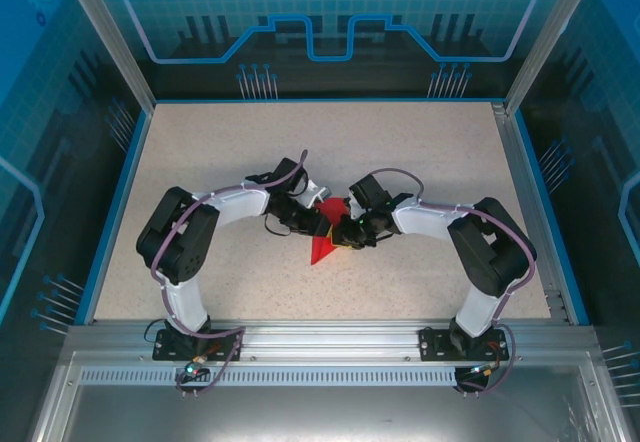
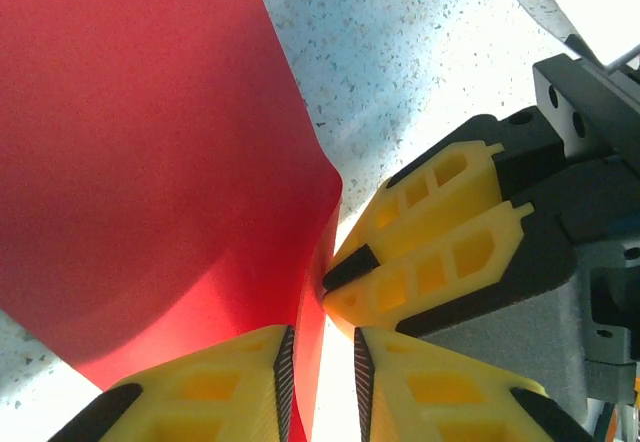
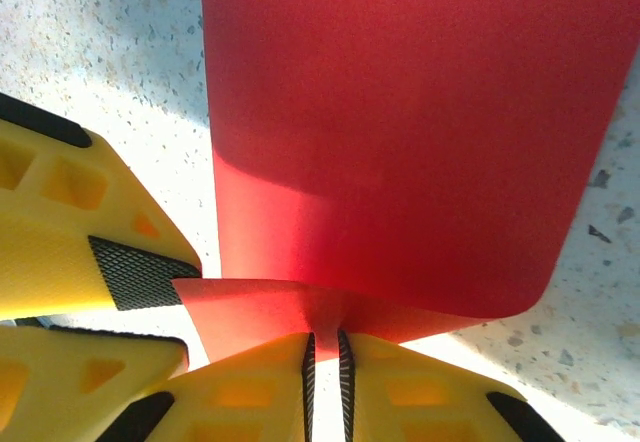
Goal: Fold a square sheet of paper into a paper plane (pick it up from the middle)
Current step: Third fold the triangle at the center of the table.
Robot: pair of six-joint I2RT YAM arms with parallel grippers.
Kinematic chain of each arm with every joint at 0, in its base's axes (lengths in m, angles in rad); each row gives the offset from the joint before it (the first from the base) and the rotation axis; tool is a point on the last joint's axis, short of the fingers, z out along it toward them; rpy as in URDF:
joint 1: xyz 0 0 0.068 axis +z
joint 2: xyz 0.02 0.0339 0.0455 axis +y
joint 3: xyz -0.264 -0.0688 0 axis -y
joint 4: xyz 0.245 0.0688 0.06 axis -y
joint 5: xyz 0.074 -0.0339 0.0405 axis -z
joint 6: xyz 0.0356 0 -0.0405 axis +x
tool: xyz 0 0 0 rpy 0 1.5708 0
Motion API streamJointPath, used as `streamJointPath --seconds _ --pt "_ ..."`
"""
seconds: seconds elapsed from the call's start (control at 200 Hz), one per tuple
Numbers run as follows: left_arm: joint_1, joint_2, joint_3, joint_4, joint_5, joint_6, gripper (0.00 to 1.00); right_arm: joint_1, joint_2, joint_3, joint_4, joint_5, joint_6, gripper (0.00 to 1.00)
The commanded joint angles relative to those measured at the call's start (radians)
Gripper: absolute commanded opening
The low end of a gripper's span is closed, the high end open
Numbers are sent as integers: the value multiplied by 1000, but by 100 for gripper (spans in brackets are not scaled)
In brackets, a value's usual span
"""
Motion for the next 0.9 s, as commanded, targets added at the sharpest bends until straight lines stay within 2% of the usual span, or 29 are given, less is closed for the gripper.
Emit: streamJointPath --seconds 0.0,0.15,0.435,0.675,0.89 --pt "-5 27 29 -47 77 36 25 -10 11 4 19 15 7 17" --pt "-6 40 36 -54 86 37 19 -11 12 5 18 15 8 17" --pt "-5 47 40 -81 78 56 18 -11 7 5 19 14 8 17" --pt "-1 41 44 -84 72 63 4 -13 -3 5 16 14 7 18" --pt "10 32 41 -75 55 57 0 -21 -47 2 -13 31 4 19"
